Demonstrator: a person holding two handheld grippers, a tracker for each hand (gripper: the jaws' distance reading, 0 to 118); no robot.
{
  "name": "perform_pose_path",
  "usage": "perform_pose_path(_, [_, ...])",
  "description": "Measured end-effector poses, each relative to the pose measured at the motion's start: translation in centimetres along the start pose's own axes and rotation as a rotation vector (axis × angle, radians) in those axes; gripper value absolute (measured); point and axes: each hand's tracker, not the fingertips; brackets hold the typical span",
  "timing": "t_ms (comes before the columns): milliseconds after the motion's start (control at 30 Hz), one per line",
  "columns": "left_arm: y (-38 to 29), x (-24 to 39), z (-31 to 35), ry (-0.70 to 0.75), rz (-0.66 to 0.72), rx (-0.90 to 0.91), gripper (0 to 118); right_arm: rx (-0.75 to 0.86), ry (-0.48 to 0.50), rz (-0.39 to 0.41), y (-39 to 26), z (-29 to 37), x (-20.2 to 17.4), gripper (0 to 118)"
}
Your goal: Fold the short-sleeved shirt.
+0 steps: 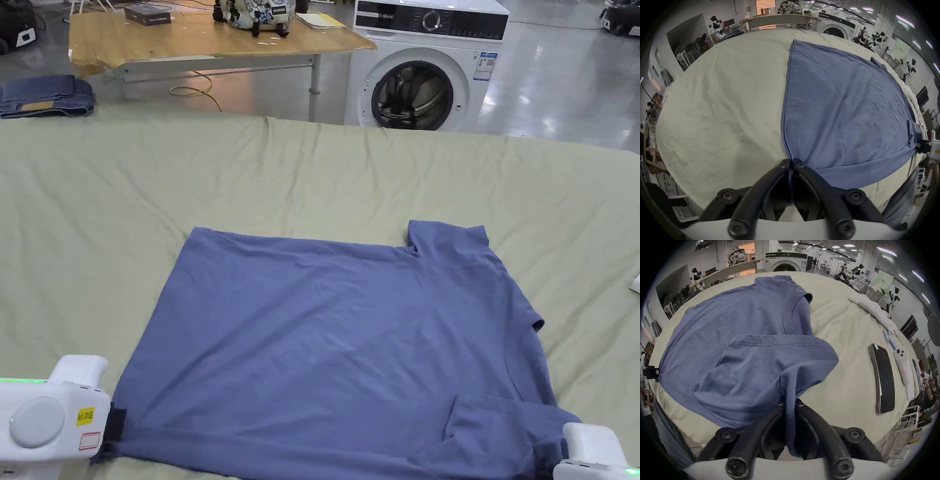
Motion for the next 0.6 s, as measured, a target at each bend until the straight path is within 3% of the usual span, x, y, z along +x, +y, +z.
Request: perform_pose_path(600, [2.8,-0.5,2.2,-0.035,0.008,0.051,0,0.082,0.017,0.001,3.5,3.4,0.6,4])
